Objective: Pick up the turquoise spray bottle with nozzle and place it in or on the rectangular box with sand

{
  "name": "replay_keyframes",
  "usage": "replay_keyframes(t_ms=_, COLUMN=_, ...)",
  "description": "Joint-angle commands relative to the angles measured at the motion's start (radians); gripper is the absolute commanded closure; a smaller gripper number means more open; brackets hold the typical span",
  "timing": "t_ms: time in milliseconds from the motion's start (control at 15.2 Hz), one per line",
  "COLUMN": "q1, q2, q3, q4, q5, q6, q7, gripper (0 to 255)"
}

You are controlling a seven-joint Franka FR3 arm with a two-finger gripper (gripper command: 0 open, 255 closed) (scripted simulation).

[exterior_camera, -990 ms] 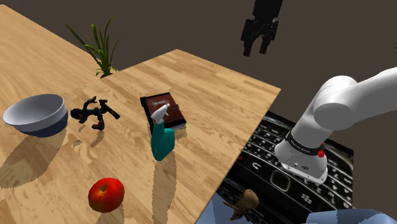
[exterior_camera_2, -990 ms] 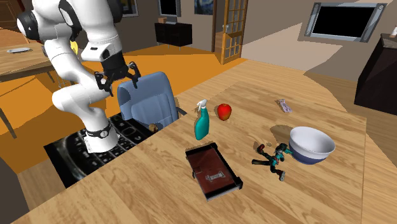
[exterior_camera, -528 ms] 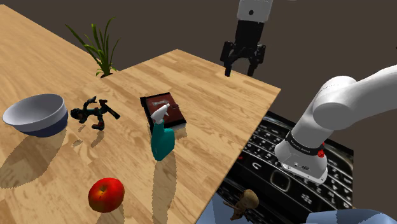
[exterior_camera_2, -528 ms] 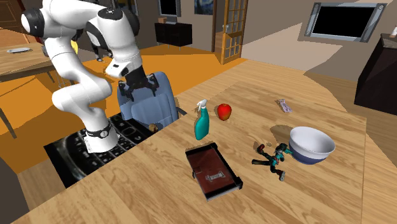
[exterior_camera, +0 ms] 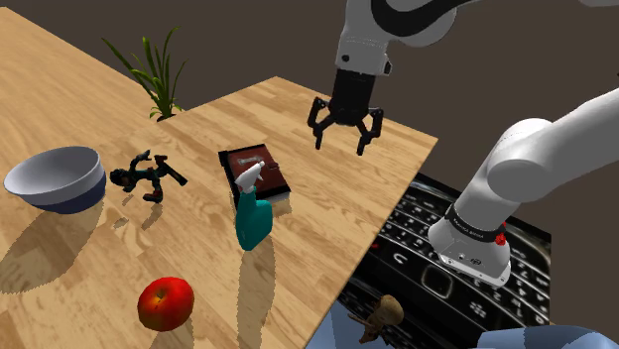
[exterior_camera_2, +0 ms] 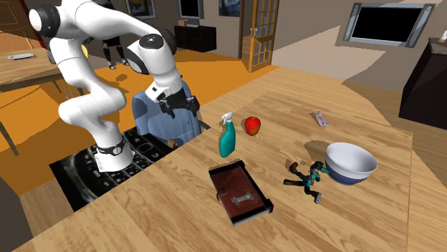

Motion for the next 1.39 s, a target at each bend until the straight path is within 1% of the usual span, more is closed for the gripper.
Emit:
replay_keyframes(t_ms=0, q1=-0.006, q2=0.057, q3=0.044, q4=0.003, q5=0.049, q6=0.073, q7=0.08, gripper=0)
replay_keyframes(t_ms=264, q1=-0.021, q2=0.192, q3=0.131, q4=0.03, q5=0.126, q6=0.224, q7=0.229, gripper=0)
replay_keyframes(t_ms=462, q1=-0.035, q2=0.31, q3=0.192, q4=0.064, q5=0.163, q6=0.346, q7=0.339, gripper=0)
replay_keyframes(t_ms=660, q1=-0.045, q2=0.442, q3=0.241, q4=0.109, q5=0.176, q6=0.474, q7=0.452, gripper=0)
replay_keyframes(t_ms=858, q1=-0.044, q2=0.584, q3=0.272, q4=0.163, q5=0.162, q6=0.602, q7=0.572, gripper=0)
replay_keyframes(t_ms=1320, q1=-0.013, q2=0.687, q3=0.285, q4=0.174, q5=0.141, q6=0.707, q7=0.59, gripper=0)
